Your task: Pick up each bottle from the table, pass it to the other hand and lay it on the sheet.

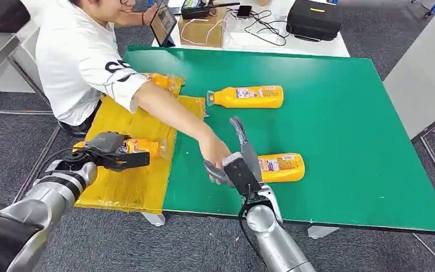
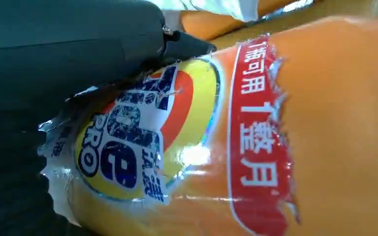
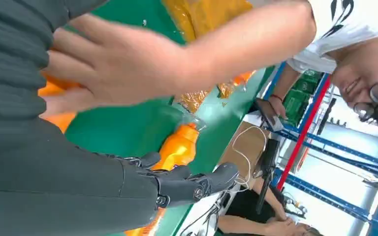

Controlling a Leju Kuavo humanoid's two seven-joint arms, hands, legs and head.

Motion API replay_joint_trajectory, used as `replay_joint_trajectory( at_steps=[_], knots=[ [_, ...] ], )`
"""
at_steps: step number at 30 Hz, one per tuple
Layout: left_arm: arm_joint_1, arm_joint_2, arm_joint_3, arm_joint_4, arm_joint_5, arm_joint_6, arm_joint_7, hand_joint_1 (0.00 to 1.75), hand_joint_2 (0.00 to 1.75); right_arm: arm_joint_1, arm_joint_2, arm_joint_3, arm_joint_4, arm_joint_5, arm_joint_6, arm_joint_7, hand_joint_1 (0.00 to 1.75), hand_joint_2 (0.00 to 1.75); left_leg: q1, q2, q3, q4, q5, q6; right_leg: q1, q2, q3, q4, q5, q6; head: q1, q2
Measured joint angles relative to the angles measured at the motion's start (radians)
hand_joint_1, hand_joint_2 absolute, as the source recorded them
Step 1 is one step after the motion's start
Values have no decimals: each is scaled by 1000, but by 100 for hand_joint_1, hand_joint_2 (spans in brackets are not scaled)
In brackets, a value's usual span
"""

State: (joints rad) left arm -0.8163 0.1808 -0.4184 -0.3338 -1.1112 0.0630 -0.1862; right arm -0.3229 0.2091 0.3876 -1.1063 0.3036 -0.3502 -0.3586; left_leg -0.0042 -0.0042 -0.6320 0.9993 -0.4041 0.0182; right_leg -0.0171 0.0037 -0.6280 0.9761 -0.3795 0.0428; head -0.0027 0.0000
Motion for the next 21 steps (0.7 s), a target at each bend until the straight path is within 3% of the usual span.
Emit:
replay_joint_trajectory(
  at_steps=[2, 3, 4, 9, 10, 12, 13, 17, 20, 21],
  knots=[
    [-8, 3, -9, 7, 0, -15, 2, 175, 175, 0, -5, 2, 0, 0, 7, 1, 0, 175, 0, 0, 0, 0, 0, 0, 0, 0, 0, 0, 0, 0, 0, 0],
    [-9, 5, -12, 9, 0, -16, 2, 105, 175, 0, -6, 2, 0, 0, 7, 1, 0, 175, 0, 0, 0, 0, 0, 0, 0, 0, 0, 0, 0, 0, 0, 0],
    [-11, 7, -15, 12, 0, -17, 3, 0, 175, 0, -8, 2, 0, 0, 7, 1, 0, 175, 0, 0, 0, 0, 0, 0, 0, 0, 0, 0, 0, 0, 0, 0],
    [-7, 13, -20, 18, 20, 7, -1, 0, 175, -5, -19, 5, 3, 30, 10, 30, 0, 175, 0, 0, 1, 0, 0, 0, 0, 0, 0, 0, 0, 0, 0, 0],
    [-5, 15, -20, 18, 26, 16, -4, 0, 175, -5, -23, 5, 4, 34, 10, 35, 0, 0, 0, 0, 1, 0, 0, 0, 0, 0, 1, 1, 0, 0, 0, 0],
    [-1, 19, -16, 20, 46, 32, -22, 0, 175, -6, -29, 7, 8, 51, 11, 46, 0, 0, 0, 0, 1, 0, 0, 0, 0, 0, 1, 1, 0, 0, 0, 0],
    [4, 21, -11, 21, 62, 45, -38, 0, 175, -7, -32, 8, 10, 65, 11, 56, 0, 175, 0, 0, 1, 0, 0, 0, 0, 0, 1, 1, 0, 0, 0, 0],
    [47, 32, 60, 20, 176, 135, -176, 0, 175, -15, -63, 13, 30, 132, 16, 104, 0, 175, 0, -1, 2, 0, 0, 0, 0, 0, 1, 1, 0, 0, 0, 0],
    [73, 36, 106, 16, 194, 156, -209, 0, 175, -15, -85, 13, 43, 144, 19, 113, 0, 175, 0, -1, 2, 0, 0, 0, 0, 0, 1, 1, 0, 0, 0, 0],
    [75, 37, 115, 15, 198, 156, -212, 0, 0, -16, -89, 13, 46, 144, 19, 114, 0, 175, 0, -1, 2, 0, 0, 0, 0, 0, 2, 1, 0, 0, 0, 0]
  ],
)
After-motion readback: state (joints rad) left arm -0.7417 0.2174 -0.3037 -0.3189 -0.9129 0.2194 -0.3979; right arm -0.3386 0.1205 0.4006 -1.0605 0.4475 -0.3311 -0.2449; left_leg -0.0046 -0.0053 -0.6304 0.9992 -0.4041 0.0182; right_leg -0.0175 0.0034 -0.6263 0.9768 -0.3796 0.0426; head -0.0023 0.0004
